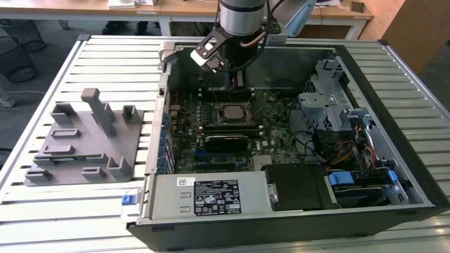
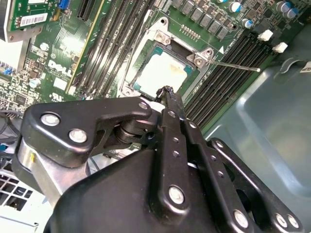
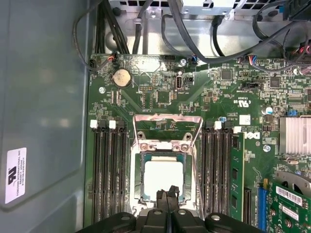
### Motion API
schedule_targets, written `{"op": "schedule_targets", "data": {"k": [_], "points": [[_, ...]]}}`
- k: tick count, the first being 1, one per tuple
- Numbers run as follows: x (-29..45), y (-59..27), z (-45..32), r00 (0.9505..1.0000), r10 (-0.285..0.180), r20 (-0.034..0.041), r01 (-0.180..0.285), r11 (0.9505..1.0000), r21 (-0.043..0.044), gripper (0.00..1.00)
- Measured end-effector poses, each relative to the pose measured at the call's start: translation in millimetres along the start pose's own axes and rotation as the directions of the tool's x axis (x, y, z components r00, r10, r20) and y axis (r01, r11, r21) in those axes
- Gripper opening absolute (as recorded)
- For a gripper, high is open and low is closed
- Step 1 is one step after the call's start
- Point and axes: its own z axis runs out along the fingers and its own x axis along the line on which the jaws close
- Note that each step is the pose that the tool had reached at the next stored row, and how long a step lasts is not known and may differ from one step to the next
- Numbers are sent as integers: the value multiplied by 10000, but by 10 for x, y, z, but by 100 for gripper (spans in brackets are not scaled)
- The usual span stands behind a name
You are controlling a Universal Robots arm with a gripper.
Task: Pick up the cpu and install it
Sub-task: 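Close the cpu cover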
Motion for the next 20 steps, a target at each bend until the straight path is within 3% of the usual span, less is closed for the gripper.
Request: {"op": "schedule_targets", "data": {"k": [20], "points": [[2, -3, -124, 10000, 0, 1, 0, 10000, -49, 11]]}}
